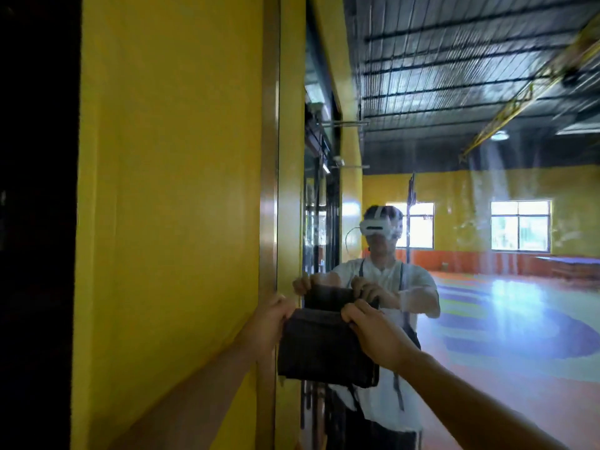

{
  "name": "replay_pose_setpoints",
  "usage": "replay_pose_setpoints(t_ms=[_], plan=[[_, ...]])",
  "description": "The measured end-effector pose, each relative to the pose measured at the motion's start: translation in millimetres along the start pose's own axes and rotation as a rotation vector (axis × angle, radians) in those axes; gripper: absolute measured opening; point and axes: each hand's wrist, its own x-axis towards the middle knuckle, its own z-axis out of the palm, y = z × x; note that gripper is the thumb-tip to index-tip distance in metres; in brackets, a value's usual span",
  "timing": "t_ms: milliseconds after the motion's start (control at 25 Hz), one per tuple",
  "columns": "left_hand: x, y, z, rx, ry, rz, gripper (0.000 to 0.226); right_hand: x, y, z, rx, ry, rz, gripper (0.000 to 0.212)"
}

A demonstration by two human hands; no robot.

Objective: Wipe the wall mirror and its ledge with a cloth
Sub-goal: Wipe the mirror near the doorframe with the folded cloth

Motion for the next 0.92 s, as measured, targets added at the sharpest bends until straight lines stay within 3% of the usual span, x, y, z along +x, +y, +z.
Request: replay_pose_setpoints(t_ms=[80, 320, 440, 560, 640, 840, 920], plan=[[33, 19, -25, 0.032, 0.132, -0.058, 0.028, 37, 9, -21, -0.119, 0.108, -0.065, 0.012], [142, 65, -90, 0.013, 0.329, 0.071, 0.016, 155, 19, -111, -0.345, 0.349, -0.027, 0.033], [205, 86, -115, 0.167, 0.402, 0.183, 0.020, 209, 19, -162, -0.391, 0.452, -0.003, 0.035], [262, 105, -139, 0.248, 0.525, 0.228, 0.018, 255, 20, -198, -0.465, 0.495, 0.040, 0.037], [297, 114, -151, 0.450, 0.575, 0.235, 0.019, 282, 19, -215, -0.514, 0.499, 0.074, 0.040], [363, 115, -160, 0.605, 0.648, 0.086, 0.026, 339, 13, -226, -0.702, 0.492, 0.129, 0.039], [369, 104, -146, 0.702, 0.713, 0.094, 0.032, 348, 10, -213, -0.753, 0.566, 0.141, 0.044]])
